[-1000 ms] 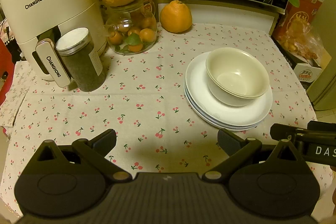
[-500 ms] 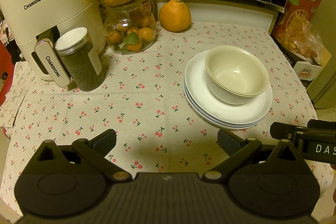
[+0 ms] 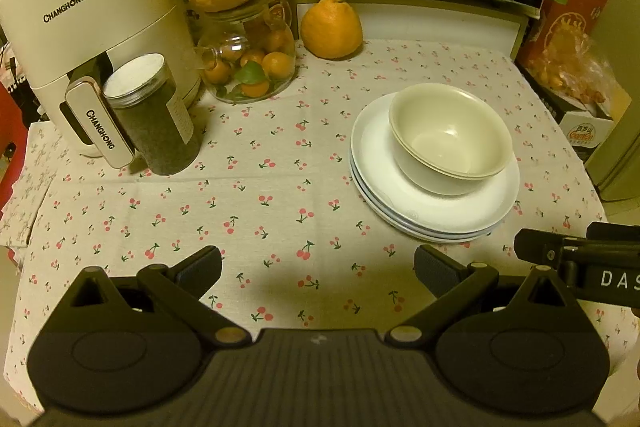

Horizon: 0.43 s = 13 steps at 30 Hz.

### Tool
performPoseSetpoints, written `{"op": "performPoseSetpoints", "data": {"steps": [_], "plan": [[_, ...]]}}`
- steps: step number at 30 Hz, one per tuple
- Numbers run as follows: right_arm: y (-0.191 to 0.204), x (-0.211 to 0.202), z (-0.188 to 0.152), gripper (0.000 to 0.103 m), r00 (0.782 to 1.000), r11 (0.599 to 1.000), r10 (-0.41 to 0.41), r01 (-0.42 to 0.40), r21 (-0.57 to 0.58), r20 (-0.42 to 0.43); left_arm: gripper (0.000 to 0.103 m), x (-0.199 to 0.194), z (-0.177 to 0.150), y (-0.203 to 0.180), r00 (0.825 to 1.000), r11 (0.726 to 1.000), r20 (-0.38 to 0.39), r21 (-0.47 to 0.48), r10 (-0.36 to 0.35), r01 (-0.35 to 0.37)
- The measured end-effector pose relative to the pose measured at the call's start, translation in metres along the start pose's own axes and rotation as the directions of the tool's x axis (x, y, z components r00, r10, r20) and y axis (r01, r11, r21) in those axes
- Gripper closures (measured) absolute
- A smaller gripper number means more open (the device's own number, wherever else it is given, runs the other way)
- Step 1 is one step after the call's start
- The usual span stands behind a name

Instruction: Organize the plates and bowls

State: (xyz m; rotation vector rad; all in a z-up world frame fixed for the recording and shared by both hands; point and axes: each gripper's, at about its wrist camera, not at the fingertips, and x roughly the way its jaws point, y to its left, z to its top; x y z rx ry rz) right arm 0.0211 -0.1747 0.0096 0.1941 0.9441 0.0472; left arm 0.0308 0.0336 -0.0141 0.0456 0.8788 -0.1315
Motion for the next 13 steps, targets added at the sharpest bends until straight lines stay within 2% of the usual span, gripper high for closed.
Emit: {"op": "performPoseSetpoints", "data": {"steps": [13], "plan": [[-0.0004, 0.0024, -0.0029, 0.010, 1.000, 1.000, -0.003, 0.003, -0.006, -0.004, 0.000, 0.0035, -0.0009, -0.0019, 0.999, 1.000, -0.024, 0.007, -0.024, 0.024]]}}
